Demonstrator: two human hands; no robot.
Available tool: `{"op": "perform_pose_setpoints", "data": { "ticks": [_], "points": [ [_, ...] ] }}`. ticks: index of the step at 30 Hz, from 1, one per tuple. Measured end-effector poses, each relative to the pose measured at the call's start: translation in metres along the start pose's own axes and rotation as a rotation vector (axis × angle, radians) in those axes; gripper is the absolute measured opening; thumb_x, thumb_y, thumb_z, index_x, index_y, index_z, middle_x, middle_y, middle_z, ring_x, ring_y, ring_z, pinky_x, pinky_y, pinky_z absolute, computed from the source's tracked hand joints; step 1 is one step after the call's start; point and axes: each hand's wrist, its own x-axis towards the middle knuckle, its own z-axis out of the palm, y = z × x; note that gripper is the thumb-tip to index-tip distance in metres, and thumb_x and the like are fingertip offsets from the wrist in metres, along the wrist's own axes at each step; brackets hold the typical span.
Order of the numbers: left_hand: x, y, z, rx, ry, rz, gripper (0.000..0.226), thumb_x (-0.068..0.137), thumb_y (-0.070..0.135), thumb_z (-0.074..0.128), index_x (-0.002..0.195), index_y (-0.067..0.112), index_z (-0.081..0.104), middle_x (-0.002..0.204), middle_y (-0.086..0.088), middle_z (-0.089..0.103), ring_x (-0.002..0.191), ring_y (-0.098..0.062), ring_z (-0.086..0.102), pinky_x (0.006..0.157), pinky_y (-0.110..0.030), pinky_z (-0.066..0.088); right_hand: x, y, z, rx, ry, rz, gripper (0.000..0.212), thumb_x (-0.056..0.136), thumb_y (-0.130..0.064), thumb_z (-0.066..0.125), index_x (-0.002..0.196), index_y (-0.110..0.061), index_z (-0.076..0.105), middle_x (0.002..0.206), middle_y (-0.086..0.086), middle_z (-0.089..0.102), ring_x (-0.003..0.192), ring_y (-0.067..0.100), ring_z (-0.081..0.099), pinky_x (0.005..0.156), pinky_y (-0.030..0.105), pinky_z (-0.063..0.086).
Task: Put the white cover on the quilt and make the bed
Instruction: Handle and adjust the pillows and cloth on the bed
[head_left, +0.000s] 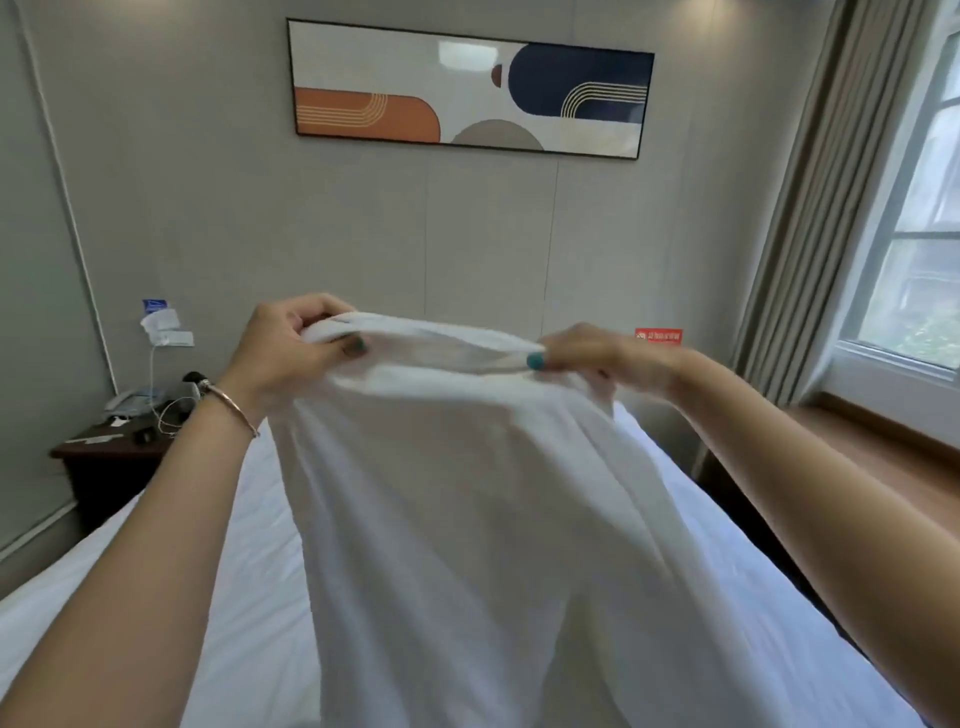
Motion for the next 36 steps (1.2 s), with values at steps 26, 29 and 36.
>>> {"op": "perform_pose_setpoints", "data": {
  "ticks": [26,29,36],
  "points": [
    [-0.078,-0.048,0.056,-0.007,-0.368,-0.161,0.047,0.052,0.075,0.076,0.069,0.032,0.072,0.063,0.009,0.060,0.062,-0.003,0.050,0.056,-0.017,0.035,0.014,0.155,0.128,-0.180,-0.235,0.262,0.047,0.066,-0.038,0.089,0.103,-0.033,0.061,0.106,-0.015,0.068,0.099,0.004,0.063,0.093,0.021,0.049],
    [-0.086,-0.068,0.018,0.039,-0.235,-0.262,0.063,0.044,0.083,0.074,0.073,0.028,0.073,0.065,0.004,0.060,0.064,-0.007,0.050,0.056,-0.021,0.036,0.021,0.169,0.116,-0.155,-0.142,0.146,0.027,0.077,-0.026,0.082,0.093,-0.028,0.061,0.093,-0.011,0.067,0.087,0.009,0.063,0.085,0.030,0.052],
    [-0.085,-0.061,-0.027,0.305,-0.158,-0.410,0.045,0.051,0.048,0.089,0.069,0.012,0.070,0.060,0.012,0.061,0.060,-0.006,0.053,0.057,-0.020,0.040,0.049,0.076,0.039,-0.362,0.441,-0.216,0.018,0.082,-0.032,0.060,0.080,-0.018,0.048,0.053,-0.002,0.038,0.051,0.012,0.029,0.051,0.028,0.030]
  ]
}}
